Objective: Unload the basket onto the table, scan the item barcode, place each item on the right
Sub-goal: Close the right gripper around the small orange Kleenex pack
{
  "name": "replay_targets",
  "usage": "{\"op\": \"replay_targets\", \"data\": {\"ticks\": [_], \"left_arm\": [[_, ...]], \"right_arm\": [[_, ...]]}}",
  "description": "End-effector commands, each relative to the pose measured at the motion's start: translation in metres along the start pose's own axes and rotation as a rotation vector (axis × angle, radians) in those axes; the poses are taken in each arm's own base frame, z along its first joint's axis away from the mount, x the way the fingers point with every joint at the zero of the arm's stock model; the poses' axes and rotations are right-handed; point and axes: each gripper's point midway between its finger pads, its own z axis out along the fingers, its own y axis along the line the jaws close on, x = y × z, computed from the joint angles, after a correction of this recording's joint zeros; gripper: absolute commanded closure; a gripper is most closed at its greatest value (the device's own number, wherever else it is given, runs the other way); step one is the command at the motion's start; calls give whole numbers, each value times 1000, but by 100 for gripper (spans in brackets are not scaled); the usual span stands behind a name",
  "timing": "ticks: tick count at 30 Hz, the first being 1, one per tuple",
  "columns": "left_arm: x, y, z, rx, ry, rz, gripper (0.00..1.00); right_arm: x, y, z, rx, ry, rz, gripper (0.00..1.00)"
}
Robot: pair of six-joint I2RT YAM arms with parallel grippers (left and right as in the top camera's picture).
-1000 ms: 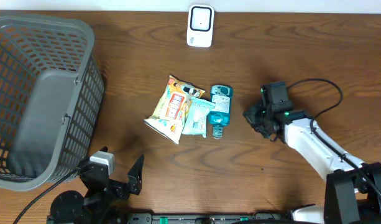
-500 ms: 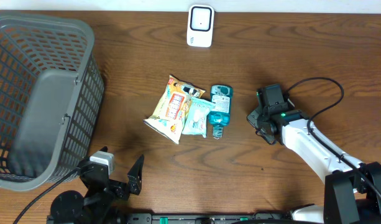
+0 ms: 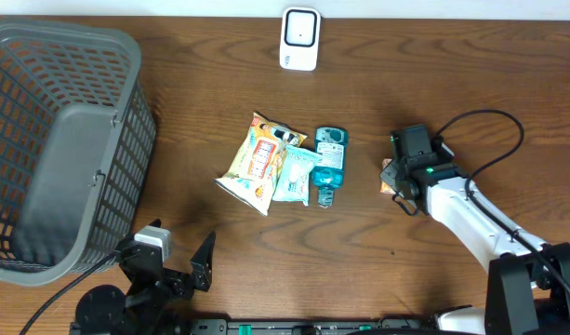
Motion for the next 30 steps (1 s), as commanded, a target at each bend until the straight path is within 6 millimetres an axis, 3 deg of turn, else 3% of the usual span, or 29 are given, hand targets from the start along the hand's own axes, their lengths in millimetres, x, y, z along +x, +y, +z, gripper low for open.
{"op": "replay_targets", "data": {"ticks": [1, 7, 10, 17, 26, 30], "left_arm": [[-2, -2, -2, 9, -10, 1, 2], [-2, -2, -2, 9, -10, 1, 2], [-2, -2, -2, 9, -10, 1, 2], [-2, -2, -2, 9, -10, 1, 2], [-2, -2, -2, 9, -10, 1, 2], [-2, -2, -2, 9, -10, 1, 2]], "right_arm": [[5, 18, -9, -99, 67, -69, 99], [21, 77, -48, -404, 187, -182, 99], [24, 90, -59, -459, 176, -205, 99], [21, 78, -35, -327, 97, -226, 99], [51, 60, 21, -198, 211, -257, 99], [65, 45, 29, -144, 271, -266, 99]]}}
